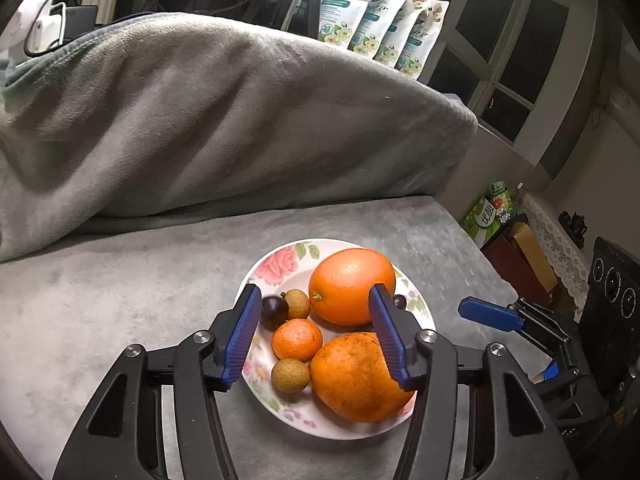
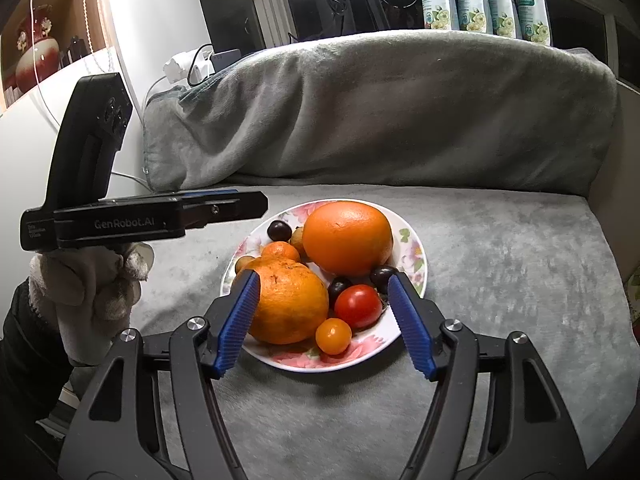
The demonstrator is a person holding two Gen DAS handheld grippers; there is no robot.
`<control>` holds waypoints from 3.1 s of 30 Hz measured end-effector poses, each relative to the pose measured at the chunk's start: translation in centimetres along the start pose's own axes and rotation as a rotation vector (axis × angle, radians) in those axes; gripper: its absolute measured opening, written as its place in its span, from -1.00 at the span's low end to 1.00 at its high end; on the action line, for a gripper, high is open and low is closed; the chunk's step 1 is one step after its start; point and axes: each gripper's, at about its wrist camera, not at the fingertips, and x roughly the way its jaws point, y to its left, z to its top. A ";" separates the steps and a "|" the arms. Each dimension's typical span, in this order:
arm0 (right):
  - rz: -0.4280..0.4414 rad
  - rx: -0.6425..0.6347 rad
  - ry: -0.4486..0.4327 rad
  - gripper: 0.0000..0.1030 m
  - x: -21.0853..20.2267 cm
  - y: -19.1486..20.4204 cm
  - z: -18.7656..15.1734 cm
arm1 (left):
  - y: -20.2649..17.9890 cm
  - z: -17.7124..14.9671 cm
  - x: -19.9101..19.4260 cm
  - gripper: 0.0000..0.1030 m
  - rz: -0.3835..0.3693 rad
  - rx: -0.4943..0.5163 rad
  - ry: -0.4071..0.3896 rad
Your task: Organize fruits
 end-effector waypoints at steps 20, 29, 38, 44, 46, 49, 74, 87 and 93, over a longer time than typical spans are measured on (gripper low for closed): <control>-0.035 -0.036 0.009 0.77 -0.4 0.9 -0.4 | -0.5 -0.1 -0.6 0.46 0.072 0.007 0.005; -0.043 -0.035 0.002 0.79 -0.8 1.3 -0.2 | -0.6 -0.5 -1.3 0.49 0.089 0.003 -0.002; -0.046 -0.031 -0.012 0.80 -1.4 1.6 -0.2 | -0.8 -0.4 -2.1 0.51 0.094 0.007 -0.019; -0.052 -0.023 -0.032 0.81 -2.3 1.7 -0.2 | -1.1 -0.7 -3.1 0.51 0.105 0.014 -0.040; -0.057 -0.024 -0.039 0.81 -2.6 1.8 -0.2 | -1.1 -0.8 -3.5 0.51 0.111 0.015 -0.049; -0.067 -0.022 -0.055 0.82 -3.0 1.9 -0.1 | -1.1 -1.2 -4.3 0.52 0.121 0.011 -0.064; -0.267 0.054 -0.104 1.00 -5.1 1.7 -0.8 | -2.6 -5.9 -10.1 0.52 0.291 0.069 -0.165; -0.361 0.089 -0.096 1.00 -5.1 0.9 -1.1 | -2.5 -7.1 -10.0 0.52 0.323 0.060 -0.143; -0.356 0.088 -0.096 1.00 -5.1 1.1 -1.2 | -2.5 -7.1 -10.5 0.52 0.343 0.061 -0.159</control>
